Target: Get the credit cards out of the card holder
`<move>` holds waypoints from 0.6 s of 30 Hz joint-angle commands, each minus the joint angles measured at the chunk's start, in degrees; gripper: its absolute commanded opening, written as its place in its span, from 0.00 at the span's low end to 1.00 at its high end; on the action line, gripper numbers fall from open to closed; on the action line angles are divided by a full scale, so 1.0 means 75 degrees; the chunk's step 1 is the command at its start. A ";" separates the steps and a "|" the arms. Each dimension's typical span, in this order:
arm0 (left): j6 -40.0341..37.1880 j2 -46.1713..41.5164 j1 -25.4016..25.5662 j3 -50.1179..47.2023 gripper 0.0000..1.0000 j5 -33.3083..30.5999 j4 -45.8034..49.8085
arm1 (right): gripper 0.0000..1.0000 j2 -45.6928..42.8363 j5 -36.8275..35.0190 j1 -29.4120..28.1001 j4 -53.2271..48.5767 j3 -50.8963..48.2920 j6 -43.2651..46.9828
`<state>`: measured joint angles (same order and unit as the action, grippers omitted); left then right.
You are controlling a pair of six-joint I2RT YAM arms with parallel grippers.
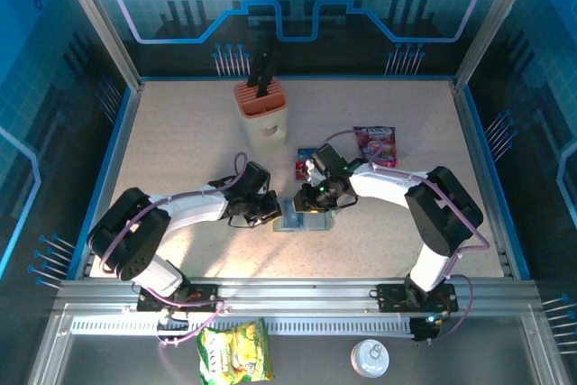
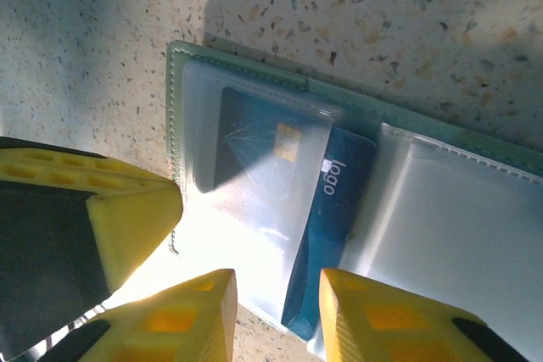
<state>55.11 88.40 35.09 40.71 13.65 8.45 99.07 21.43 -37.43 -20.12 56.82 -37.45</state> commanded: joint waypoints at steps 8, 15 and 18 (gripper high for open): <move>-0.0146 0.0318 0.0016 0.0189 0.00 0.0367 -0.0247 | 0.32 -0.0179 0.0126 0.0010 0.0019 -0.0132 -0.0116; -0.0180 0.0495 0.0016 0.0173 0.00 0.0208 0.0078 | 0.31 0.0006 0.0373 0.0010 0.0238 -0.0178 -0.0198; -0.0188 0.0466 0.0020 0.0163 0.00 0.0131 0.0168 | 0.31 0.0128 0.0467 0.0016 0.0330 -0.0199 -0.0244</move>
<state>55.07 90.98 35.09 41.45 14.87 7.03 99.00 23.07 -37.43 -18.48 56.14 -38.48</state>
